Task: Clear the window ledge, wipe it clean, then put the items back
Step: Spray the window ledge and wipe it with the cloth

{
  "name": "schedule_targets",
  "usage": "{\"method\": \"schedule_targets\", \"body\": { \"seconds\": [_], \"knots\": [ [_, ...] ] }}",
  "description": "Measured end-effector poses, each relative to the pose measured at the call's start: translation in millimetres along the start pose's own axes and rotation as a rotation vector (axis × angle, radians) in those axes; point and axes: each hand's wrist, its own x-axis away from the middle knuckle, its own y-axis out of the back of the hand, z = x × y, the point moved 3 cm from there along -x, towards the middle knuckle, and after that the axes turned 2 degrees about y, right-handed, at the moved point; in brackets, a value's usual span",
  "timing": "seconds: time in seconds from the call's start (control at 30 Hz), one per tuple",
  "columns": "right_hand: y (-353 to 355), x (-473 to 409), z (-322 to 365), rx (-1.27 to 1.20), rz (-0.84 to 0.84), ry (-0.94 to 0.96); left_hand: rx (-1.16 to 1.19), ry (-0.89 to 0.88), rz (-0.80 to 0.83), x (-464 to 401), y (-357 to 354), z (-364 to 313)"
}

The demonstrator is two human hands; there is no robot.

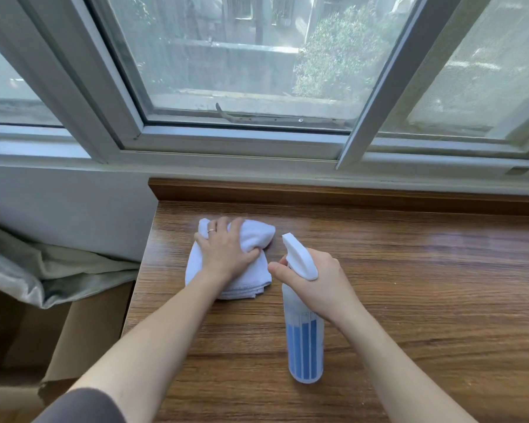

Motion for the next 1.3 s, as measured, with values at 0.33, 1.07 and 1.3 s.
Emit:
{"method": "schedule_targets", "body": {
  "seconds": [0.33,1.07,1.3],
  "knots": [
    [1,-3,0,-0.009,0.001,0.006,-0.11,0.031,0.066,-44,5,-11],
    [4,48,-1,0.012,-0.009,0.082,-0.034,-0.085,-0.007,167,-9,18],
    [4,56,-4,0.014,0.002,0.086,-0.02,-0.1,-0.071,214,-15,23]
  ]
}}
